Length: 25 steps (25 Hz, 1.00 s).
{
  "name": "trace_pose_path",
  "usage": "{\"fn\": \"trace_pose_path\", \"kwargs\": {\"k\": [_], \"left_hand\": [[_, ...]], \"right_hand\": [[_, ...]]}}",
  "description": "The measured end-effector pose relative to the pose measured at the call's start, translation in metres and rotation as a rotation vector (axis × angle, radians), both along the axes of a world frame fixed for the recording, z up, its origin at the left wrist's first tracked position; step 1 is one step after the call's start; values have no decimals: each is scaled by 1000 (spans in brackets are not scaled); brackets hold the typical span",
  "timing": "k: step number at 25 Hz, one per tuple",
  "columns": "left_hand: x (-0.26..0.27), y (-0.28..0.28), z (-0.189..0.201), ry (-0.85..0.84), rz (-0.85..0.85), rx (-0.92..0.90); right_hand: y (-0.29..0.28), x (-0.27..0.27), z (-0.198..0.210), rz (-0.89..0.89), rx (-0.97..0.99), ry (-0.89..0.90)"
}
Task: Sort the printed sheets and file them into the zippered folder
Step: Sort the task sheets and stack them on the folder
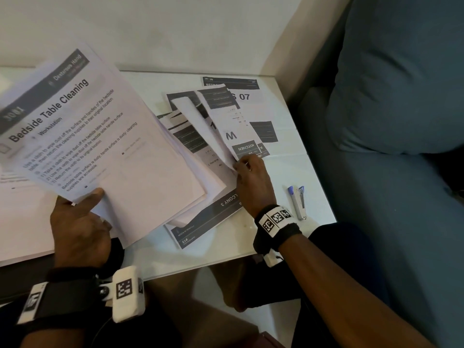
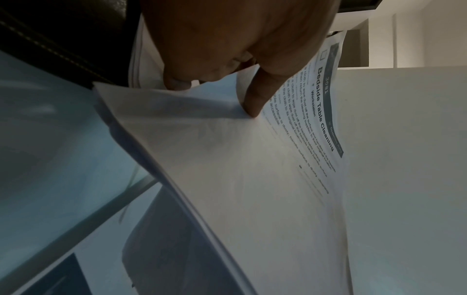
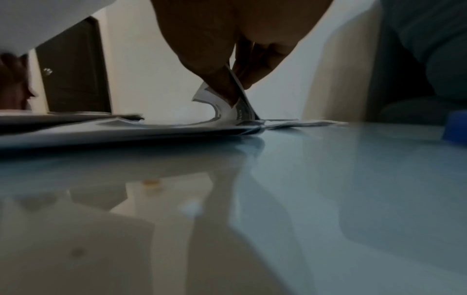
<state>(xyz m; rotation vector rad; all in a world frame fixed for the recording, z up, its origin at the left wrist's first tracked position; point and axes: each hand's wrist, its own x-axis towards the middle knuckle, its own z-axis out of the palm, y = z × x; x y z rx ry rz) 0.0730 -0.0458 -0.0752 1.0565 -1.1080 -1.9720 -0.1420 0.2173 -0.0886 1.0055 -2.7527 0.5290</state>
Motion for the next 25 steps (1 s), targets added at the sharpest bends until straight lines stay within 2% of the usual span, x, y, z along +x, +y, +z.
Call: {"fn": "trace_pose_path", "kwargs": {"k": [3, 5, 7, 8, 9, 11, 14, 17, 20, 25], "left_hand": [[-1, 9, 7, 53, -86, 39], [-6, 21, 15, 49, -113, -55], [-11, 33, 29, 66, -115, -226], [-12, 40, 38, 86, -139, -312], [-16, 48, 48, 86, -166, -378], [-25, 64, 64, 47, -242, -473], [-37, 88, 71, 11, -282, -478], [-41, 96, 68, -59, -290, -442], [-48, 105, 74, -70, -265, -474], [-56, 114, 77, -75, -182, -525]], "right_hand": [[-4, 2, 24, -256, -74, -181], [-3, 2, 55, -326, -199, -362], [-3, 6, 96, -146, -599, -795], [-1, 11, 116, -8, -721, -1012], [1, 16, 134, 106, -756, -1109], [4, 21, 150, 249, -771, -1103], [14, 21, 147, 178, -856, -988], [24, 27, 125, 111, -879, -995], [26, 41, 111, 108, -865, -940], [23, 49, 110, 79, -941, -819]]}}
